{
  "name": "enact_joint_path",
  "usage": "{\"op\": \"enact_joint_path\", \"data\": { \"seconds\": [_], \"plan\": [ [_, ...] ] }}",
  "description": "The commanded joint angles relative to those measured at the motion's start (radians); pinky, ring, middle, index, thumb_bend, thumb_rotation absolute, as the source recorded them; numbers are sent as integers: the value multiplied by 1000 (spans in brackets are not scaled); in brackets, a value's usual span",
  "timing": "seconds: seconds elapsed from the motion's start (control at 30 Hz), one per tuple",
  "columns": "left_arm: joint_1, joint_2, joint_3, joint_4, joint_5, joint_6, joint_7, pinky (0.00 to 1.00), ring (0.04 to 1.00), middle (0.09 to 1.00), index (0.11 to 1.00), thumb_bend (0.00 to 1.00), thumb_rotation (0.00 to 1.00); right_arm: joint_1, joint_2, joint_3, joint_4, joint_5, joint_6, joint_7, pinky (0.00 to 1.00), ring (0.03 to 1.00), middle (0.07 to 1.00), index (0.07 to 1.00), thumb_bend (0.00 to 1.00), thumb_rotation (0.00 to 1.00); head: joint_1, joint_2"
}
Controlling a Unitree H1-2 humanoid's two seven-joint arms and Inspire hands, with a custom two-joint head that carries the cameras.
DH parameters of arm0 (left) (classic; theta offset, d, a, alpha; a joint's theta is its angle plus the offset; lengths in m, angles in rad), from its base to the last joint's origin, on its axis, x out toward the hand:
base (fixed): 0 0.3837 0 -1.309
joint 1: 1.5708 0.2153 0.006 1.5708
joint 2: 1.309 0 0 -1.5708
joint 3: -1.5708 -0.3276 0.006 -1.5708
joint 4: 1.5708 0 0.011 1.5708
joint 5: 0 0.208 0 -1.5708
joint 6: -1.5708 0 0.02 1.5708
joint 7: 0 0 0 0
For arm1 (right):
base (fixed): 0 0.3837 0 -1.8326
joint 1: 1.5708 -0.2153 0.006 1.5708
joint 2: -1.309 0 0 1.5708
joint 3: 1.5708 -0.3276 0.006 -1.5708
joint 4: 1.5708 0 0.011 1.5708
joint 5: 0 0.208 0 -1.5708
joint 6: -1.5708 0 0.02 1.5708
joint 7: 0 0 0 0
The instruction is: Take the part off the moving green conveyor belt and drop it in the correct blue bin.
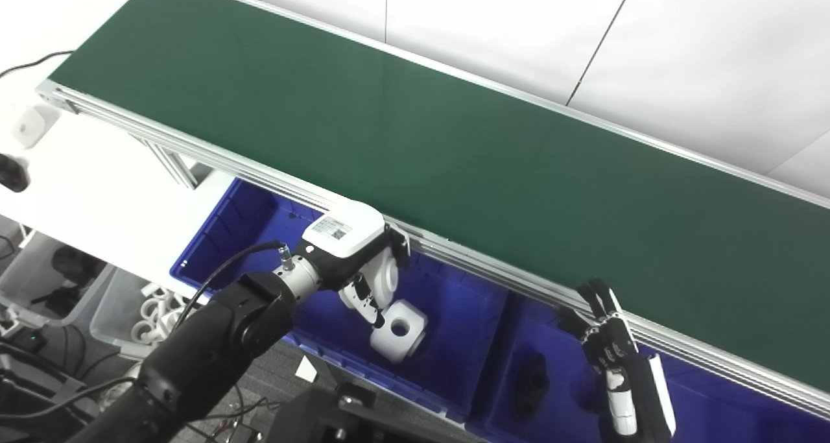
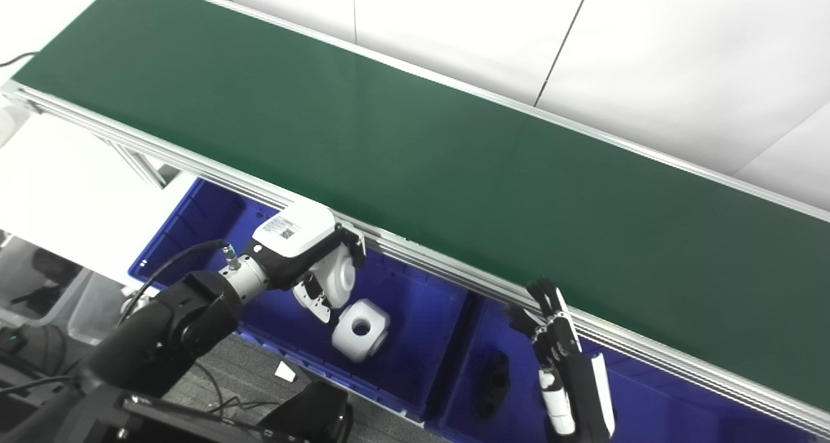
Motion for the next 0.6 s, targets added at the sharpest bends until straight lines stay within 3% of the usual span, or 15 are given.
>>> {"op": "enact_joint_path", "data": {
  "seconds": [0.0, 0.2, 0.43, 0.57],
  "plan": [
    [-21, 23, -2, -37, -49, -17, -30, 683, 776, 814, 785, 998, 479, 2, -1, -6, -26, 2, -6, 10, 789, 794, 930, 956, 829, 894, 1, -1],
    [-19, 35, -8, -77, -127, -9, -104, 707, 819, 856, 833, 1000, 549, 4, -5, -9, -24, 5, -11, 12, 785, 794, 933, 955, 814, 892, 3, -2],
    [-18, 38, -8, -103, -173, -17, -131, 700, 824, 858, 838, 1000, 582, 5, -8, -9, -32, 5, 1, 14, 792, 796, 933, 958, 825, 894, 2, 2],
    [-8, 28, -2, -173, -294, -57, -133, 678, 815, 843, 826, 1000, 592, 4, -7, -7, -33, -2, 1, 12, 791, 795, 931, 956, 827, 894, -13, 10]
  ]
}}
